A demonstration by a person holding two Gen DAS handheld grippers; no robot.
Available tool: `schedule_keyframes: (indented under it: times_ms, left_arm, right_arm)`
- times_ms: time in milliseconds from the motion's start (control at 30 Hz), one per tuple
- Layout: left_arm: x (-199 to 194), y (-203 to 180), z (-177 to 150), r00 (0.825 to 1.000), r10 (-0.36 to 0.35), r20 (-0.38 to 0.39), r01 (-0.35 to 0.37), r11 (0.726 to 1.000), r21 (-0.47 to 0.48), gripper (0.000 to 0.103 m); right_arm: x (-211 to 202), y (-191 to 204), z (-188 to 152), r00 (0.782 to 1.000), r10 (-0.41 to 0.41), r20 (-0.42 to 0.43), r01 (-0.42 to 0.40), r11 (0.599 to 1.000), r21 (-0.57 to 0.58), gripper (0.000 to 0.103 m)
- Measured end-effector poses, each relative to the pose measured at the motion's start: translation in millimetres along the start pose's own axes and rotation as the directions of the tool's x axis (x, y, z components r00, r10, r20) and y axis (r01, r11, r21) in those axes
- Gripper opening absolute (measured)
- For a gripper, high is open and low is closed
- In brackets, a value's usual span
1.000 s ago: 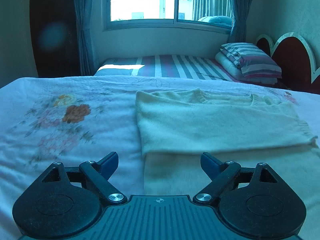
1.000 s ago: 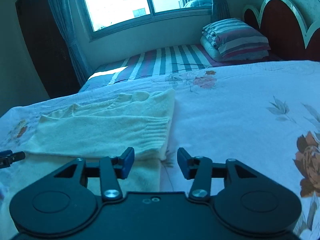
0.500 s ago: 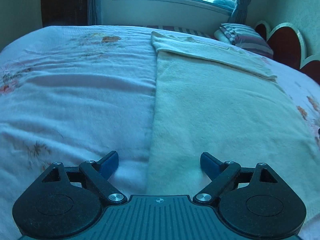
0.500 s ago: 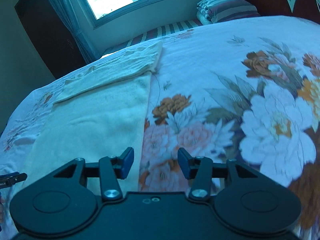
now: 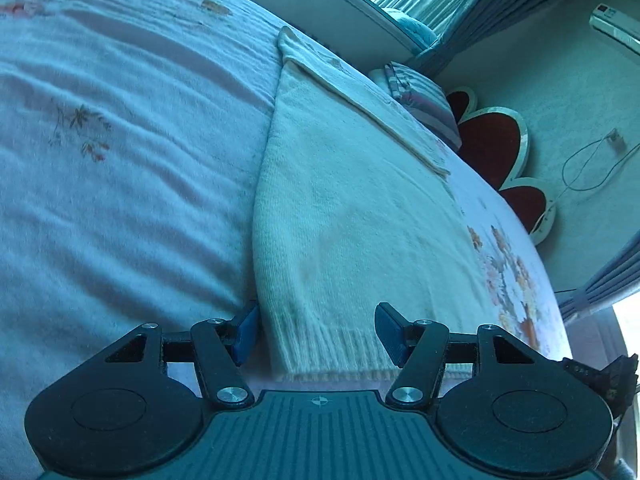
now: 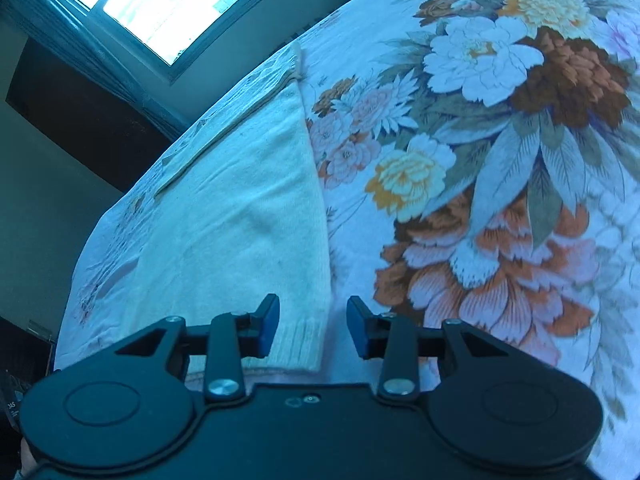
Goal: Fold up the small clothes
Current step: 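Grasp the ribbed hem of the folded sweater with the left tool while the right tool grasps it too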
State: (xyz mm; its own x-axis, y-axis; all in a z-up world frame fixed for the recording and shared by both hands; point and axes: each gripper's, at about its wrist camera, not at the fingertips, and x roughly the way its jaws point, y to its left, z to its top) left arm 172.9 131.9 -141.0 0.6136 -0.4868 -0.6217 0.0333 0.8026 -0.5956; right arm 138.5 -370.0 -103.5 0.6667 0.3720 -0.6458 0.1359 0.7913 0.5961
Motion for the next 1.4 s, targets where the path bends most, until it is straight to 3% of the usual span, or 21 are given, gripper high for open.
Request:
schedule_keyframes:
  times_ms: [200, 233, 333, 533, 767, 800, 833, 867, 1000, 1067, 1133, 1267, 1400]
  left_arm:
    - [3.1, 22.0, -10.1, 0.994, -0.110, 0.000, 0.109, 0.985, -0.134, 0.061]
    - [4.6, 22.9, -10.2, 0.993, -0.117, 0.004, 0.117, 0.983, -0.141, 0.059]
    - [13.2, 26.6, -11.7, 0.994, -0.112, -0.004, 0.110, 0.982, -0.156, 0.036]
    - [27.3, 28.7, -14.0, 0.982, -0.187, -0.032, 0.179, 0.969, -0.173, 0.036]
    - [35.3, 29.3, -13.9, 0.980, -0.200, -0.005, 0.195, 0.963, -0.184, 0.034]
    - [34.5, 29.8, -14.3, 0.982, -0.190, -0.007, 0.187, 0.968, -0.170, 0.030]
    - [36.7, 27.3, -13.7, 0.986, -0.164, -0.013, 0.160, 0.976, -0.147, 0.014]
    - [38.6, 25.1, -11.0, 0.992, -0.126, -0.017, 0.123, 0.985, -0.118, 0.005]
    - [18.3, 25.2, -7.1, 0.981, -0.186, 0.048, 0.190, 0.977, -0.094, 0.004]
    - [13.0, 32.9, -8.1, 0.987, -0.156, 0.038, 0.159, 0.984, -0.081, 0.004]
    - [21.5, 46.3, -13.7, 0.989, -0.147, 0.018, 0.148, 0.983, -0.104, 0.004]
    - [20.8, 49.0, -14.0, 0.986, -0.161, 0.038, 0.164, 0.978, -0.129, 0.004]
    - [25.2, 45.1, -9.8, 0.987, -0.161, 0.030, 0.164, 0.977, -0.140, 0.011]
  right_arm:
    - [2.7, -7.6, -17.8, 0.998, 0.066, -0.004, -0.066, 0.995, 0.071, 0.032]
    - [5.3, -11.0, -17.2, 0.997, 0.083, -0.002, -0.082, 0.993, 0.091, 0.029]
    - [11.7, -19.3, -15.2, 0.992, 0.126, -0.003, -0.124, 0.982, 0.142, 0.022]
    - [22.9, -16.2, -12.0, 0.983, 0.176, -0.046, -0.168, 0.977, 0.132, 0.018]
    - [28.7, -18.5, -3.0, 0.983, 0.180, -0.042, -0.172, 0.974, 0.149, 0.015]
    - [30.6, -17.5, -2.7, 0.983, 0.176, -0.058, -0.167, 0.976, 0.138, 0.008]
    - [32.0, -14.2, -3.4, 0.985, 0.155, -0.076, -0.146, 0.983, 0.110, 0.006]
    - [33.5, -8.2, -3.7, 0.988, 0.131, -0.080, -0.126, 0.990, 0.066, 0.006]
    - [16.1, 2.4, 0.7, 0.992, 0.111, -0.052, -0.112, 0.994, -0.016, 0.005]
    - [7.6, -1.3, 1.0, 0.992, 0.119, -0.048, -0.121, 0.992, -0.036, 0.005]
    - [18.4, -13.1, -3.1, 0.994, 0.074, -0.082, -0.075, 0.997, -0.012, 0.004]
    - [19.9, -17.1, -2.8, 0.991, 0.116, -0.063, -0.113, 0.993, 0.047, 0.005]
    - [19.4, -18.5, 3.2, 0.991, 0.124, -0.049, -0.122, 0.992, 0.031, 0.018]
